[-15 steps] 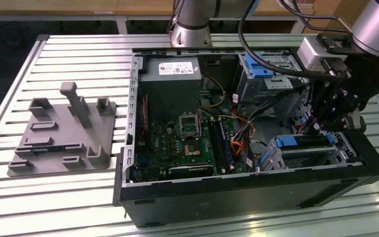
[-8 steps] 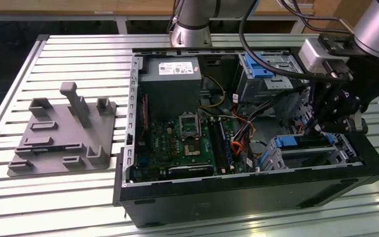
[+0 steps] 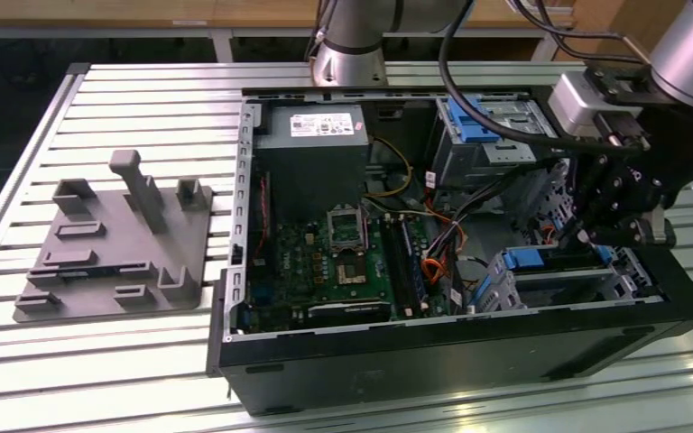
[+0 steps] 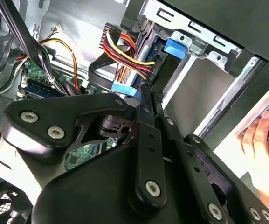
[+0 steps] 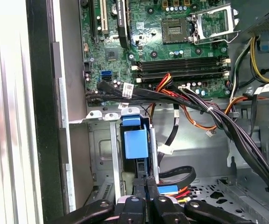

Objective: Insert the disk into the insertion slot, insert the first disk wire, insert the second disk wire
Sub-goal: 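Insert the second disk wire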

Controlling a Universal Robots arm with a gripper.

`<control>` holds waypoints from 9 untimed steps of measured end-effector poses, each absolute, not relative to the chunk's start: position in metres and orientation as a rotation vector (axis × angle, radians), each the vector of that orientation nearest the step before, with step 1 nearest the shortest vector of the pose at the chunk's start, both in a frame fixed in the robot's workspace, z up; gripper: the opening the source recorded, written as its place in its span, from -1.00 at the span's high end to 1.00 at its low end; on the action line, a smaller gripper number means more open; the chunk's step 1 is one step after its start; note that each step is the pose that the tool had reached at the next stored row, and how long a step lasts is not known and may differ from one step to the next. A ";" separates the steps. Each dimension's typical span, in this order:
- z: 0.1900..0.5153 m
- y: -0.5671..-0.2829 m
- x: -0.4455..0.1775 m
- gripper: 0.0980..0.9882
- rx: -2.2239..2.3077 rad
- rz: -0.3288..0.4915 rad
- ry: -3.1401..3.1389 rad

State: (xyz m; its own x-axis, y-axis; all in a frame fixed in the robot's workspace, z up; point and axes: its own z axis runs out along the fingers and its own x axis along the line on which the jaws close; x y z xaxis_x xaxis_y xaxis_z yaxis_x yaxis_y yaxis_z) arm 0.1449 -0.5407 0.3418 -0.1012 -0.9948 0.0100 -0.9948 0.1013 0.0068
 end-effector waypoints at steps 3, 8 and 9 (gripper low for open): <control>0.342 -0.542 0.145 0.90 2.097 0.003 -2.323; 0.341 -0.542 0.145 0.90 2.096 0.003 -2.324; 0.341 -0.542 0.145 0.90 2.096 0.003 -2.324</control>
